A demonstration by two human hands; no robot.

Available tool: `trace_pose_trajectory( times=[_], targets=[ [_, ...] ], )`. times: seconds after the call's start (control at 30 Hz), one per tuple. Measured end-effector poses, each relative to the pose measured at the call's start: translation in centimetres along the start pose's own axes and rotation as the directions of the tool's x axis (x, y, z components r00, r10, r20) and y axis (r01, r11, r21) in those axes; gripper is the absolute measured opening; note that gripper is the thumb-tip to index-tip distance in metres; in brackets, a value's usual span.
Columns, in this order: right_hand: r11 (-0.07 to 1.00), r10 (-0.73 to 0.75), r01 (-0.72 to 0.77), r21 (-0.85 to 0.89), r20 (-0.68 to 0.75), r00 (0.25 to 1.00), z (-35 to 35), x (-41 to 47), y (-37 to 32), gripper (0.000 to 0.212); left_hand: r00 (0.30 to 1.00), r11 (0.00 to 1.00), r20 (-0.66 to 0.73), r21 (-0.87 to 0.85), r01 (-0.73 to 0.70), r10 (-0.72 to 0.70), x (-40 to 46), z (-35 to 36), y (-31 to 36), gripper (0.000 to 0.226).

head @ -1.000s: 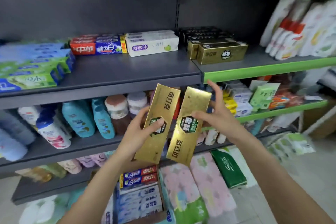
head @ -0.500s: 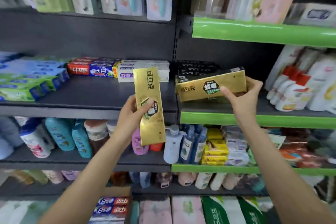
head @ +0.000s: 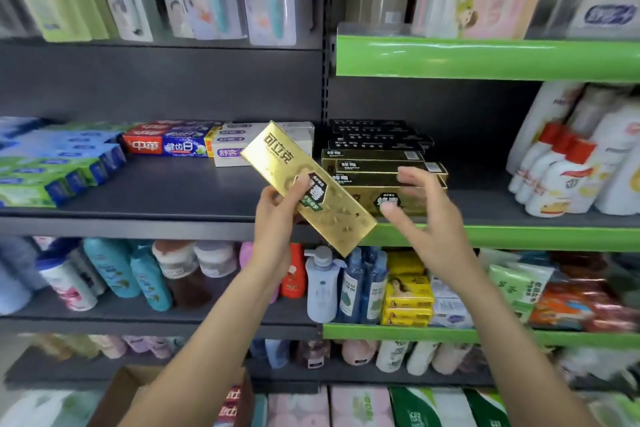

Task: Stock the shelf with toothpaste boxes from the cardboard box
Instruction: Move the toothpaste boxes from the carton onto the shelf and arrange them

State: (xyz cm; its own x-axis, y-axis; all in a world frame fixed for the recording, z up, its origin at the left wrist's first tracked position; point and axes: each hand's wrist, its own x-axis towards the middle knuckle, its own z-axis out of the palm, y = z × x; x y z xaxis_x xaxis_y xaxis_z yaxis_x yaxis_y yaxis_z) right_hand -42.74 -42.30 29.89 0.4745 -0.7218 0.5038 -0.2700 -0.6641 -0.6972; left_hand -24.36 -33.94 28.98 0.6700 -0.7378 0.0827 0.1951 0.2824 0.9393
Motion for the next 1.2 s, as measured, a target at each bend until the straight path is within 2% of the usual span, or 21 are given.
trace_pose_trajectory(
  times=[0.03, 0.1, 0.17, 0.27, 0.33, 0.4, 0.47, 0.57, 0.63, 0.7, 0.83, 1.07, 1.13, 1.2],
  targets=[
    [0.999, 0.033, -0.034, 0.004, 0.128, 0.991, 0.1, 0.1, -0.9, 0.066, 1.0, 1.0, 0.006, -0.014, 0.009, -0.009, -0.2, 0.8, -0.3, 0.063],
    [0.996, 0.07, -0.055, -0.064, 0.265, 0.962, 0.3, 0.4, -1.6, 0.07, 0.999, 1.0, 0.037, 0.006, -0.003, 0.003, -0.9, 2.3, -1.1, 0.066],
    [0.997, 0.068, -0.052, -0.064, 0.282, 0.957, -0.4, 0.8, -1.7, 0.066, 0.994, 0.996, 0.1, 0.06, -0.059, 0.053, -1.6, 3.4, -1.8, 0.065],
    [0.999, -0.005, 0.014, -0.045, 0.197, 0.98, -2.4, 1.2, -1.0, 0.056, 0.952, 0.939, 0.248, 0.247, -0.239, 0.177, -1.7, 3.7, -1.8, 0.043],
    [0.997, -0.027, 0.038, -0.07, 0.145, 0.989, -3.8, 1.6, -0.2, 0.053, 0.898, 0.803, 0.321, 0.424, -0.419, 0.299, -0.7, 2.9, -1.7, 0.03],
    [0.995, -0.028, 0.04, -0.087, 0.136, 0.99, -4.9, 2.2, 0.7, 0.054, 0.835, 0.577, 0.37, 0.605, -0.549, 0.407, 0.9, 1.7, -2.3, 0.038],
    [0.991, -0.053, 0.071, -0.118, 0.147, 0.988, -5.7, 2.9, 1.5, 0.053, 0.807, 0.401, 0.42, 0.712, -0.576, 0.414, 2.6, 0.9, -3.1, 0.048],
    [0.912, -0.19, 0.21, -0.351, 0.092, 0.977, -5.9, 4.3, 2.2, 0.051, 0.792, 0.286, 0.453, 0.76, -0.583, 0.409, 3.9, 0.5, -3.6, 0.039],
    [0.746, -0.362, 0.322, -0.582, 0.05, 0.931, -5.5, 5.6, 2.7, 0.049, 0.77, 0.256, 0.456, 0.76, -0.598, 0.446, 4.1, 0.5, -3.7, 0.034],
    [0.645, -0.433, 0.348, -0.68, 0.05, 0.9, -4.7, 7.0, 3.4, 0.048, 0.766, 0.252, 0.453, 0.759, -0.6, 0.457, 4.3, 0.6, -3.7, 0.033],
    [0.673, -0.28, 0.247, -0.697, 0.069, 0.957, -3.2, 10.8, 5.3, 0.047, 0.754, 0.236, 0.453, 0.76, -0.605, 0.475, 4.4, 0.6, -3.7, 0.034],
    [0.471, -0.109, 0.155, -0.869, 0.117, 0.987, -0.1, 18.1, 6.2, 0.042, 0.749, 0.224, 0.455, 0.762, -0.607, 0.482, 4.8, 0.7, -4.0, 0.033],
    [0.448, -0.051, 0.151, -0.881, 0.144, 0.988, 1.2, 19.6, 6.4, 0.049, 0.742, 0.227, 0.454, 0.756, -0.614, 0.493, 4.9, 0.6, -4.1, 0.033],
    [0.448, 0.046, 0.155, -0.88, 0.196, 0.98, 2.4, 20.9, 6.8, 0.066, 0.739, 0.236, 0.45, 0.75, -0.618, 0.501, 4.9, 0.5, -4.2, 0.034]
  ],
)
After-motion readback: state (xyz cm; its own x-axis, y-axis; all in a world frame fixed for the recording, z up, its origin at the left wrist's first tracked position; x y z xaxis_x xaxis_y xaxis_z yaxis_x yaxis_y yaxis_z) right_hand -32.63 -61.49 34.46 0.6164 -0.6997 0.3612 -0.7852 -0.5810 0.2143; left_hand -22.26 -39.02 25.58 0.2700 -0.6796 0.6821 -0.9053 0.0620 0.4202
